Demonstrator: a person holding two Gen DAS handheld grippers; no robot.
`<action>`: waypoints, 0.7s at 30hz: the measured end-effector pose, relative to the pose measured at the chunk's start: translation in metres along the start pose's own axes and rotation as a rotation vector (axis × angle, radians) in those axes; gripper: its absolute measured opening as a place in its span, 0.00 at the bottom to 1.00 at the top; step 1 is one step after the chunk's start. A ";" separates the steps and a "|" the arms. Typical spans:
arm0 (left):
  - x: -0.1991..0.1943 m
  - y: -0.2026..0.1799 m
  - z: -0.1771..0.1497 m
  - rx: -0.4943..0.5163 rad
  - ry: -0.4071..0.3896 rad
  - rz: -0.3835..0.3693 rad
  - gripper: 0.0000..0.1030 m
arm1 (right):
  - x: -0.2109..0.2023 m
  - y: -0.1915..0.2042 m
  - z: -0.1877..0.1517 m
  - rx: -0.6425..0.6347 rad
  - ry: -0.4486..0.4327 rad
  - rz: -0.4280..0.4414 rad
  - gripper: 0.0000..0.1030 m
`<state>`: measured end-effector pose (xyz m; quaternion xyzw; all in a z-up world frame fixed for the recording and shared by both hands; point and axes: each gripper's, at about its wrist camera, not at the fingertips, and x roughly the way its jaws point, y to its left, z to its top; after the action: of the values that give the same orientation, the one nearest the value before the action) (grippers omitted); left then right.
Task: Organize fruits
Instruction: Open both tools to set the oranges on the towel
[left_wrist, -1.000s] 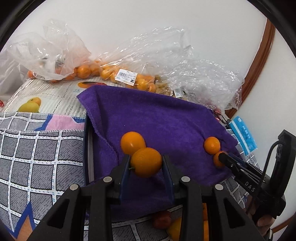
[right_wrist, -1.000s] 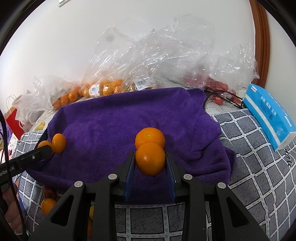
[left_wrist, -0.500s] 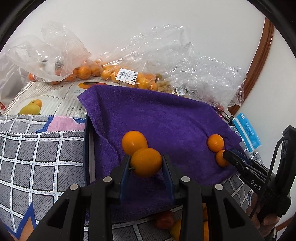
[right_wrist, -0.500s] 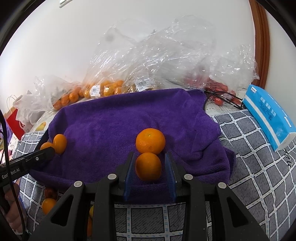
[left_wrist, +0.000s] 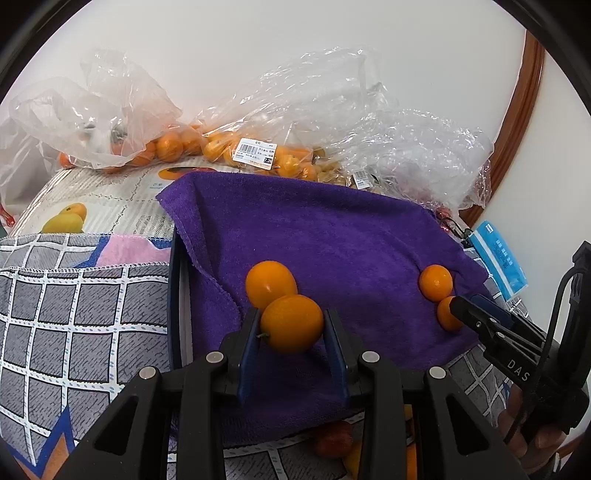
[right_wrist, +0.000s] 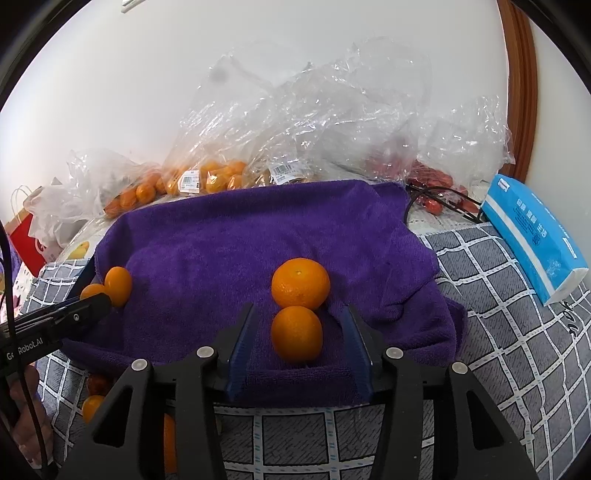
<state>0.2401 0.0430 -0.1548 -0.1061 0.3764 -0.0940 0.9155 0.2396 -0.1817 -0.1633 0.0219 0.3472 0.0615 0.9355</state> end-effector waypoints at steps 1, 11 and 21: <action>0.000 0.000 0.000 0.000 0.000 -0.001 0.31 | 0.000 0.000 0.000 0.000 -0.001 0.000 0.49; -0.015 0.007 0.004 -0.040 -0.067 -0.040 0.46 | -0.006 -0.003 0.001 0.017 -0.030 0.000 0.53; -0.030 0.005 0.004 -0.025 -0.151 -0.018 0.46 | -0.014 0.003 0.000 -0.010 -0.071 -0.022 0.54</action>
<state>0.2225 0.0557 -0.1327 -0.1275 0.3063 -0.0892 0.9391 0.2288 -0.1807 -0.1544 0.0154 0.3136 0.0523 0.9480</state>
